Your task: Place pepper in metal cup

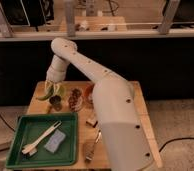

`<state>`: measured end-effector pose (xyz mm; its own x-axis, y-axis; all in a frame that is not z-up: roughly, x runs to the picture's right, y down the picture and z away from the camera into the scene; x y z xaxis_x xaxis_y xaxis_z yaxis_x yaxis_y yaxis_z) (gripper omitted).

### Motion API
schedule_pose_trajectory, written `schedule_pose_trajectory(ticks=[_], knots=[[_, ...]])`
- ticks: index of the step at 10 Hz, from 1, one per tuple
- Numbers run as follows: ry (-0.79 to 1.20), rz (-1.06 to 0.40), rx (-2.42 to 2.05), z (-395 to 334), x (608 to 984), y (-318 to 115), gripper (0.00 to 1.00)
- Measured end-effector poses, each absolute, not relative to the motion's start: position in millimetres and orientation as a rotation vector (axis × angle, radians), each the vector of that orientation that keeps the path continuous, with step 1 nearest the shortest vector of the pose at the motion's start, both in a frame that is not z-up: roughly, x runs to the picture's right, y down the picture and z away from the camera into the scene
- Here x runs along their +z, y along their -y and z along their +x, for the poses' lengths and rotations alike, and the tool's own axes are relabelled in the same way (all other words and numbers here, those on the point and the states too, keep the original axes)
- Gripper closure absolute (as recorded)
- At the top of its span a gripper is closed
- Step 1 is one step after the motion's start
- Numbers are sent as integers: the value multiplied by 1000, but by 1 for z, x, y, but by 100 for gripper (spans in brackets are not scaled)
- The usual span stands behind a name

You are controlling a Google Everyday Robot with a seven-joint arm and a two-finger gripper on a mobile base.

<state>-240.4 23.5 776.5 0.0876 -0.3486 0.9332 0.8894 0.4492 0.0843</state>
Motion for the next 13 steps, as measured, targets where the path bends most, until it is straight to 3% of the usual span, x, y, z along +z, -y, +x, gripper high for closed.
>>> schedule_pose_trajectory(ticks=[13], knots=[[1200, -651, -545, -246, 796, -48, 98]])
